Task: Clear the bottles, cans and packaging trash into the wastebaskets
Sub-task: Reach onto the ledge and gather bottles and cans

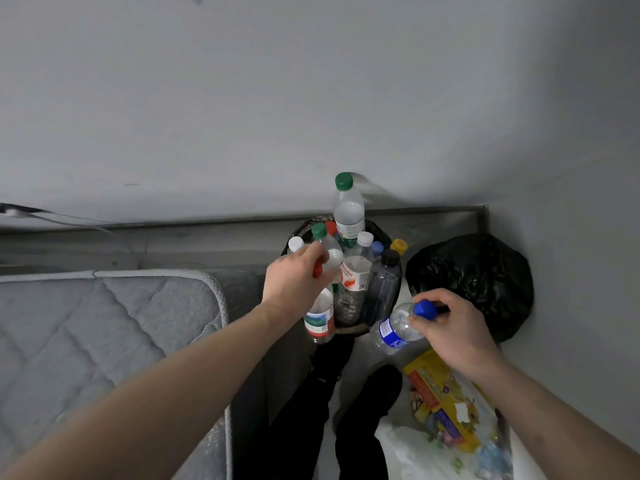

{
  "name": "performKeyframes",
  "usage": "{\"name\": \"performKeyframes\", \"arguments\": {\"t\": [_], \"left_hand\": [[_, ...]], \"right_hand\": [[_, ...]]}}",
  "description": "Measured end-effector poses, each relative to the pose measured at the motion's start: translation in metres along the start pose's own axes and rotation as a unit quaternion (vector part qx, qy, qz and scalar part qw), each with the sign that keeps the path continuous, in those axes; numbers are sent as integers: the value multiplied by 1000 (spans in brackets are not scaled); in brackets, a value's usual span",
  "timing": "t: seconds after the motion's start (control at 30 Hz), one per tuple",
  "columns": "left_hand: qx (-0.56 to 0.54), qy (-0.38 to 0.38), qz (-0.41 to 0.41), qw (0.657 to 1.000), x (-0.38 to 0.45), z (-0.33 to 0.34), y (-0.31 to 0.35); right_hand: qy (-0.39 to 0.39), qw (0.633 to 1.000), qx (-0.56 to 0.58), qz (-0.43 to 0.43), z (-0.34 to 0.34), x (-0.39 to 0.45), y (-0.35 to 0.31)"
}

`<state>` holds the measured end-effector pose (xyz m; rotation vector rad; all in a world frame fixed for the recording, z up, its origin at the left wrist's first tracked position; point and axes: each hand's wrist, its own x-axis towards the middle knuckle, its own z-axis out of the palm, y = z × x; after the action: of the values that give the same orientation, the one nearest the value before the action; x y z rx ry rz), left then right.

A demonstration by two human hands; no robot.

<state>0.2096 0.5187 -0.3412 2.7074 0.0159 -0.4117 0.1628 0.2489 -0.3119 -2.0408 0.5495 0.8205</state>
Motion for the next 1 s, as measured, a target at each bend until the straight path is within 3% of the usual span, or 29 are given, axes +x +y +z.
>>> {"name": "performKeyframes", "arguments": {"t": [0.2, 0.53, 0.77, 1.0], "left_hand": [[-64, 36, -6, 997, 33, 2, 16], [-40, -21, -32, 998, 22, 20, -2], [-70, -55, -37, 995, -28, 28, -10], [-109, -50, -44, 992, -28, 9, -19]], "right_hand": [[-7, 1000, 2, -17, 4, 2, -7], [-18, 1000, 11, -20, 21, 0, -7], [-13, 1000, 13, -22, 20, -1, -14], [29, 992, -5, -121, -12, 14, -65]]}}
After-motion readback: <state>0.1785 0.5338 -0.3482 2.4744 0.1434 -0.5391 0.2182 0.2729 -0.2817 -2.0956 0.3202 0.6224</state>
